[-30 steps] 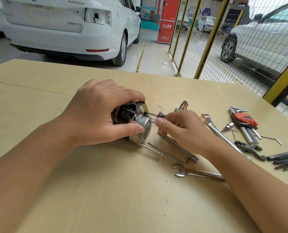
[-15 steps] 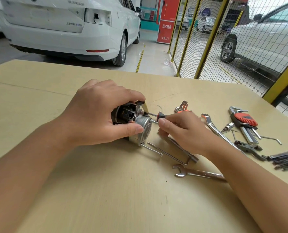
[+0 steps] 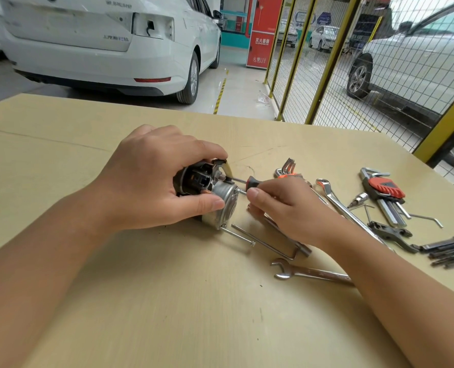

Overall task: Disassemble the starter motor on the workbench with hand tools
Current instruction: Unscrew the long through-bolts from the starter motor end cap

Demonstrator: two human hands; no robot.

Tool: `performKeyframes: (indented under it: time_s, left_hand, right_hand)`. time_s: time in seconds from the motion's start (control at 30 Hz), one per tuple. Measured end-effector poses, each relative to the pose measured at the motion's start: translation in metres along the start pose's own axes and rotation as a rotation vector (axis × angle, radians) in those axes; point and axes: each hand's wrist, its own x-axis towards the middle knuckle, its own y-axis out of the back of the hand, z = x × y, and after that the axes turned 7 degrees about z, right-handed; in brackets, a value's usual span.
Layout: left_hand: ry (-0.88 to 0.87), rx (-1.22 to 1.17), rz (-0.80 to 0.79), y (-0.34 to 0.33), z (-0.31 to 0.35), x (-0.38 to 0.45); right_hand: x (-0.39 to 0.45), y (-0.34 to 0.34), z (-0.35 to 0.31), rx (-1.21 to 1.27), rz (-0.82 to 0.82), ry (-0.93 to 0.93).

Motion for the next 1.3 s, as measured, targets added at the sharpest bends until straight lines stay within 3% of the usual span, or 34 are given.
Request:
performKeyframes:
  time_s: [0.1,0.23,0.47,0.7,0.87,1.13,1.3]
  left_hand:
    - [-0.002,-0.002,-0.001,-0.0004,-0.0005,-0.0005]
    - [0.0,-0.002,-0.002,-0.0003,-0.0009,-0.0007]
    - [-0.002,-0.002,0.0,-0.0007,-0.0005,-0.0005]
    - [0.005,-0.001,-0.004,0.0002,-0.0004,-0.0005]
    - [0.002,-0.002,-0.002,0.0004,0.0008,-0.0004]
    - [0.002,0.0,-0.004,-0.0001,-0.0001,-0.0006]
    - [0.004,0.002,-0.005,-0.0002,0.0,-0.0004]
  right_hand:
    - [0.0003,-0.0011,0.0003,-0.096,0.096,0.049]
    - [-0.0004,-0.0034,-0.001,-0.042,0.184,0.02]
    - [-0.0002,0.0038,0.0019,0.011,0.003,0.017]
    - [0.0003,0.0014,0.0003,-0.026,0.162,0.033]
    - [-0.0002,0.0031,0.0004,-0.002,-0.012,-0.006]
    - [-0.0008,-0.0009,-0.001,-0.012,0.194,0.039]
    - [0.0007,0.0049,0.0014,-0.026,0.005,0.008]
